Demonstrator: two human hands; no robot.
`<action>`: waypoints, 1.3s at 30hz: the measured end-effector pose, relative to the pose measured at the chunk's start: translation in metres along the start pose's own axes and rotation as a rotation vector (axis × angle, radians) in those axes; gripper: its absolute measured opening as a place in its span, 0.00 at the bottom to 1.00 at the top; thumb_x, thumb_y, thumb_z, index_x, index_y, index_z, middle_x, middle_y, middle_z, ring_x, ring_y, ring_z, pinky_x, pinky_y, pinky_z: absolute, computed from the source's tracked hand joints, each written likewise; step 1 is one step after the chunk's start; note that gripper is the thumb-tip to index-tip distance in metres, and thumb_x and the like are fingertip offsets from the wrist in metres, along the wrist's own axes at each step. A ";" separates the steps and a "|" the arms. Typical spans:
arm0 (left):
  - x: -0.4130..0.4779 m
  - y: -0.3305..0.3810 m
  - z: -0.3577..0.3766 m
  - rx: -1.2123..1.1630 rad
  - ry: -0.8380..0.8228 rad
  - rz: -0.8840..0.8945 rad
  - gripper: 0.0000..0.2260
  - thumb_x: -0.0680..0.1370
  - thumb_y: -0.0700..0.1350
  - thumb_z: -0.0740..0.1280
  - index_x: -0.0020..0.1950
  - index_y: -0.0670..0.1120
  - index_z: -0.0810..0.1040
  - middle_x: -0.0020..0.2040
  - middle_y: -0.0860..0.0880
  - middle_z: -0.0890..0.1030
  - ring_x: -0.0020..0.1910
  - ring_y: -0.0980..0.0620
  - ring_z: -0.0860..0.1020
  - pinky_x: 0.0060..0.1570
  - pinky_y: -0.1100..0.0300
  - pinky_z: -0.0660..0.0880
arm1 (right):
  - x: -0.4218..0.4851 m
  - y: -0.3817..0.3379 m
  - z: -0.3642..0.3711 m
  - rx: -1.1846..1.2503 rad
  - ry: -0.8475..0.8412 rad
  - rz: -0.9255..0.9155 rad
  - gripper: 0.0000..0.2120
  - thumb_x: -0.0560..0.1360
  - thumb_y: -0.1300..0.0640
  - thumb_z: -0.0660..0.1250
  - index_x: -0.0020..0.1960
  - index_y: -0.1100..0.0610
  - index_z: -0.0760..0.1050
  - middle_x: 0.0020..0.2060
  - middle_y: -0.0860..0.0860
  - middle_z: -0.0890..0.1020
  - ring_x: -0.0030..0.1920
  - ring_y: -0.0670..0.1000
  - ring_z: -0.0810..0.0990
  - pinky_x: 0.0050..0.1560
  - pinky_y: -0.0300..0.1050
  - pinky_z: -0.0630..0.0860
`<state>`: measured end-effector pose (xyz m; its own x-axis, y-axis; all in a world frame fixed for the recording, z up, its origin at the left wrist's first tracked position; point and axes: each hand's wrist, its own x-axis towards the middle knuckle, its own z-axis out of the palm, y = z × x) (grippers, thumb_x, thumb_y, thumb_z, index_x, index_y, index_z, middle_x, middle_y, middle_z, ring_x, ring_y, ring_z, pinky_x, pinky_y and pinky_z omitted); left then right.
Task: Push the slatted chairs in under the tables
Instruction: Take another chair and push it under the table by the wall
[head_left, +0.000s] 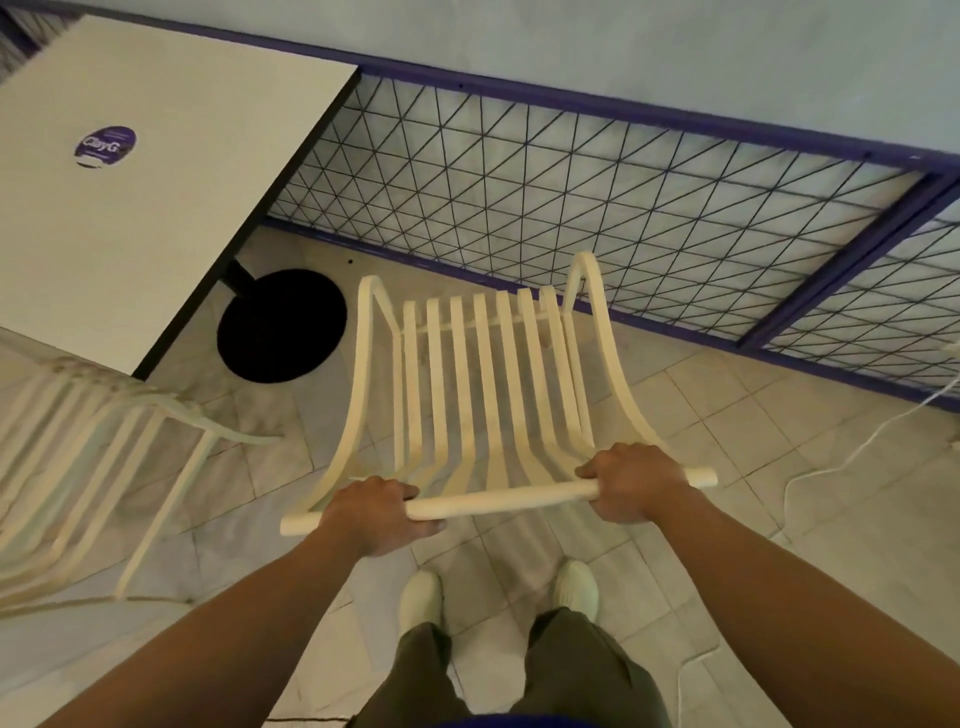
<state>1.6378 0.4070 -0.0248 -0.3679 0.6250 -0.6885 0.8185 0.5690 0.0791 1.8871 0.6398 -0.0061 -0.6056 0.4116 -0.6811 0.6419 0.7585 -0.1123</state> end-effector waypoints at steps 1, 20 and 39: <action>-0.001 0.004 0.002 -0.017 0.005 -0.011 0.36 0.70 0.78 0.60 0.71 0.59 0.76 0.55 0.56 0.82 0.49 0.54 0.81 0.55 0.53 0.80 | 0.001 0.004 -0.003 -0.012 0.003 -0.011 0.24 0.75 0.46 0.64 0.71 0.40 0.73 0.57 0.45 0.80 0.53 0.51 0.79 0.55 0.48 0.76; -0.007 0.056 0.020 -0.137 0.074 -0.090 0.49 0.59 0.86 0.44 0.65 0.59 0.78 0.54 0.57 0.83 0.49 0.54 0.81 0.52 0.53 0.80 | 0.028 0.052 -0.043 -0.145 -0.060 -0.190 0.25 0.75 0.47 0.67 0.71 0.39 0.73 0.57 0.46 0.82 0.53 0.51 0.80 0.57 0.49 0.77; -0.015 0.053 0.020 -0.107 0.122 -0.055 0.42 0.71 0.82 0.41 0.60 0.56 0.80 0.54 0.55 0.83 0.50 0.52 0.81 0.53 0.51 0.75 | 0.019 0.041 -0.039 -0.103 -0.001 -0.103 0.28 0.81 0.33 0.44 0.64 0.39 0.78 0.54 0.48 0.82 0.52 0.50 0.79 0.55 0.50 0.75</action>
<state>1.6958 0.4170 -0.0244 -0.4671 0.6474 -0.6022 0.7462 0.6540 0.1242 1.8830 0.6985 0.0047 -0.6652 0.3285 -0.6706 0.5245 0.8447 -0.1065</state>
